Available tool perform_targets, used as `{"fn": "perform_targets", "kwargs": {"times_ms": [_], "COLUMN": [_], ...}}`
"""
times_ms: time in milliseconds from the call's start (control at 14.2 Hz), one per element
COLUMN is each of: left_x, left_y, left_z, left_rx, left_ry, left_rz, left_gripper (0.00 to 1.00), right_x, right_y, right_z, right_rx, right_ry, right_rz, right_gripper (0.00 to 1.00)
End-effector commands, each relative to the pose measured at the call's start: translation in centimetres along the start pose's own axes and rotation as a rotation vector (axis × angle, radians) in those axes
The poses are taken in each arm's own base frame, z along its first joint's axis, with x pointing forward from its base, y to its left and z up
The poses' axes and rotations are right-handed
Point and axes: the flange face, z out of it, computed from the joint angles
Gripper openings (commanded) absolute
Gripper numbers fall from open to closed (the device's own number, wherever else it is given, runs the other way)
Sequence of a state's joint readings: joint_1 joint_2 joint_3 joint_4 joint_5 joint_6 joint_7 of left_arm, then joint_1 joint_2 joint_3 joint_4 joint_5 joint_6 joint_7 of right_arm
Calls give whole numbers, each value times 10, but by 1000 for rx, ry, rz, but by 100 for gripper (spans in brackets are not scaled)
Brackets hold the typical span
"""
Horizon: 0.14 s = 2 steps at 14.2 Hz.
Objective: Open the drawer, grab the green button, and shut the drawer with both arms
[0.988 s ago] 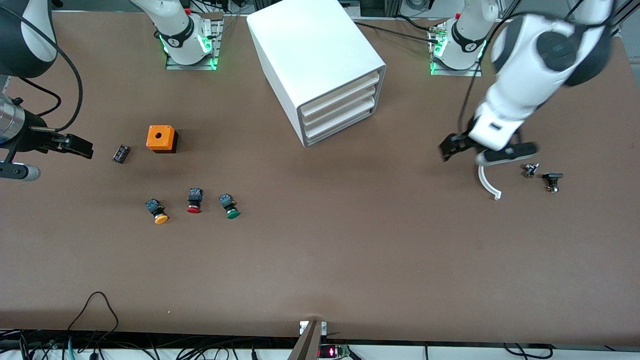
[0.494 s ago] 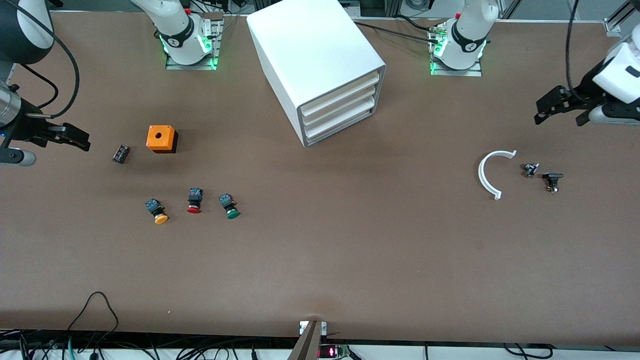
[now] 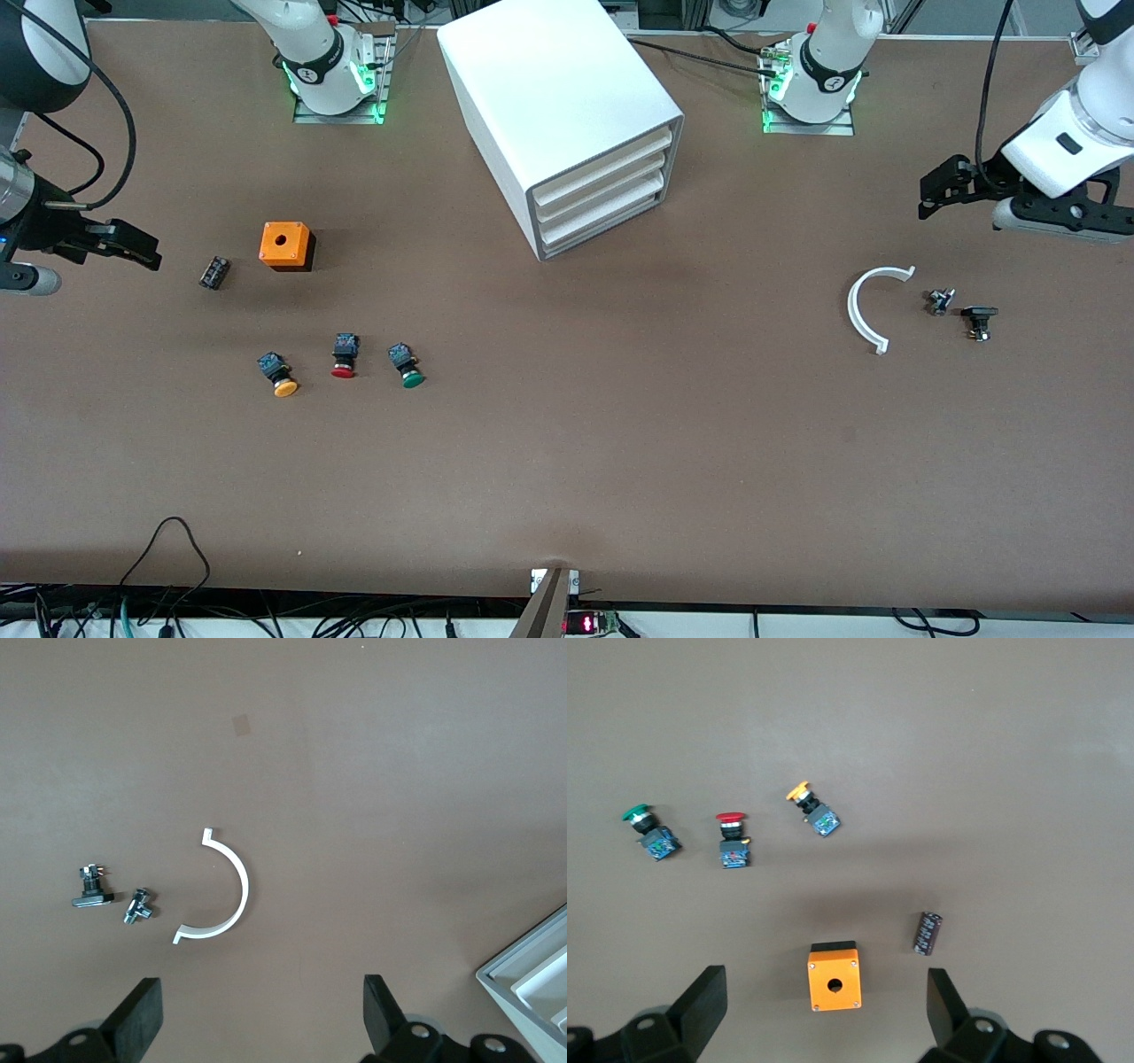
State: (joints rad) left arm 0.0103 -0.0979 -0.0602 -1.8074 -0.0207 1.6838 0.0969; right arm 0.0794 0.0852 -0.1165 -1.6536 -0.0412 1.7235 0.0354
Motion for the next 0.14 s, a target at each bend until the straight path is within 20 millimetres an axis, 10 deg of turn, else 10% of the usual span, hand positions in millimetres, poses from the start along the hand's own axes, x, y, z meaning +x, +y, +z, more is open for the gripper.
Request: {"fn": "perform_targets", "kwargs": {"times_ms": [0,71], "left_x": [5,5], "left_y": [-5,-7], "left_z": [-4,-2], "left_rx": [24,23], "left_ry": [-17,-20], "left_rz": [14,11], "left_gripper": [100,100], "right_x": [4,4], "right_y": [1,1], "right_z": [-5,-5], "right_rx": [20,20], "right_ry": [10,9], "right_rz": [-15,-17], "right_gripper": [100,100]}}
